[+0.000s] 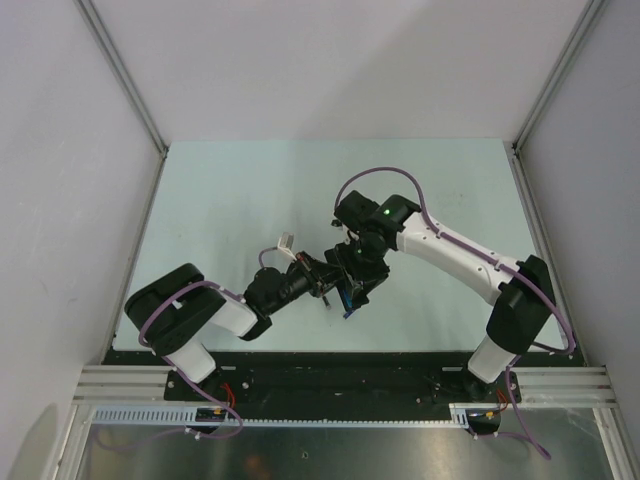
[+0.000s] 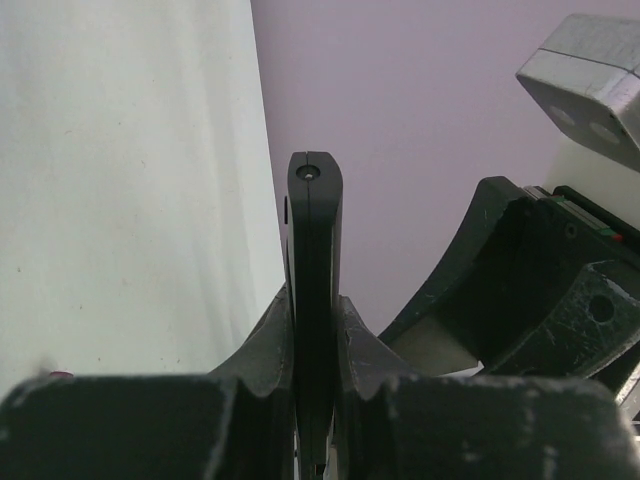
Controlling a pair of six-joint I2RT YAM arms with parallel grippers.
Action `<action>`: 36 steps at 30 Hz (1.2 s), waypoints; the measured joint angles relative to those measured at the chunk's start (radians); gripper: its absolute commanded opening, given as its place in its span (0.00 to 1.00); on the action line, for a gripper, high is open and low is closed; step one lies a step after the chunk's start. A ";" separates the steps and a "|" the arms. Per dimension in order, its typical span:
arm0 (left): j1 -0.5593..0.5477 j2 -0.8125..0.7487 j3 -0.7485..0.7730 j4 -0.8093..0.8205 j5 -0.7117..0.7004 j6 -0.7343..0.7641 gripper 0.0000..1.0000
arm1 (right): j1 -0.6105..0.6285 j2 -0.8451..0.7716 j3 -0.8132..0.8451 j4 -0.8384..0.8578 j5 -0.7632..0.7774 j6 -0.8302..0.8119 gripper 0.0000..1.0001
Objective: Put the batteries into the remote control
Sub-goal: Load the battery cover into the remote control.
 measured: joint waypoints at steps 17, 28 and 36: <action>-0.002 0.000 -0.002 -0.008 -0.027 0.022 0.00 | 0.014 0.024 0.000 0.024 -0.024 0.024 0.00; -0.003 -0.004 -0.013 -0.011 -0.034 0.024 0.00 | 0.015 0.043 0.000 0.028 -0.044 0.039 0.00; -0.007 -0.019 -0.015 -0.030 -0.036 0.029 0.00 | 0.014 0.048 0.000 0.027 -0.047 0.039 0.00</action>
